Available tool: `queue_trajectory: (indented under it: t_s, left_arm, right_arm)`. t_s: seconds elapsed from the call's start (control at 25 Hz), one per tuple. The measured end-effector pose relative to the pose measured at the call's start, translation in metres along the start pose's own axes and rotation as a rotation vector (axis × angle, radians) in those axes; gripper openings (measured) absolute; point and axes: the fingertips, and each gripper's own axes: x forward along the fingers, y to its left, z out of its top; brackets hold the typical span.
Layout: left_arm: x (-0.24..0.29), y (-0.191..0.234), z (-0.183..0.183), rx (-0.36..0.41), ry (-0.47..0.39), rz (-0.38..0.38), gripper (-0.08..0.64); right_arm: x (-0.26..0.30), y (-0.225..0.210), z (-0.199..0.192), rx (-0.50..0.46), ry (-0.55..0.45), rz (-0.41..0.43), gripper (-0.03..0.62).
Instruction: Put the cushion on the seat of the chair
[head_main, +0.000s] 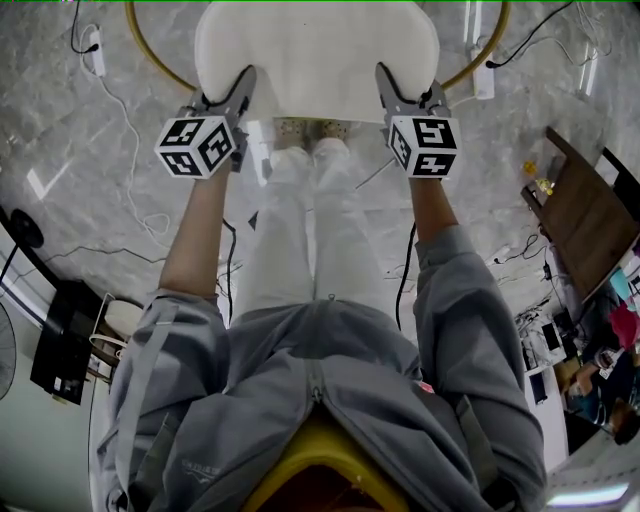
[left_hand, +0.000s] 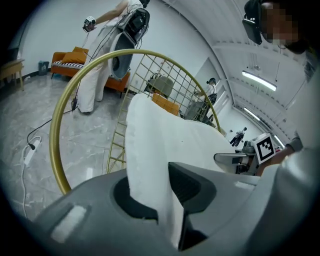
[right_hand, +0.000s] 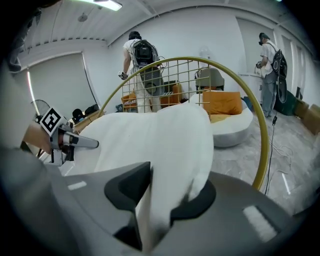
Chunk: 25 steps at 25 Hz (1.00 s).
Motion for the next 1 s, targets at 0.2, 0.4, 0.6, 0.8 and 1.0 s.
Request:
queue_trajectory:
  t_s: [0.2, 0.4, 0.6, 0.8, 1.0]
  left_arm:
    - [0.012, 0.006, -0.004, 0.023, 0.040, 0.030, 0.091]
    - [0.019, 0.023, -0.011, 0.057, 0.122, 0.124, 0.192]
    - [0.019, 0.035, -0.015, 0.077, 0.153, 0.186, 0.262]
    - [0.018, 0.037, -0.008, 0.082, 0.113, 0.197, 0.285]
    - [0.014, 0.039, 0.008, 0.142, 0.053, 0.237, 0.308]
  right_arm:
    - [0.010, -0.013, -0.004, -0.007, 0.033, -0.051, 0.165]
    - [0.022, -0.027, -0.013, -0.017, 0.103, -0.125, 0.235]
    - [0.027, -0.042, -0.015, 0.017, 0.119, -0.216, 0.318]
    - [0.026, -0.048, -0.011, 0.057, 0.103, -0.278, 0.327]
    - [0.023, -0.056, -0.006, 0.050, 0.075, -0.334, 0.360]
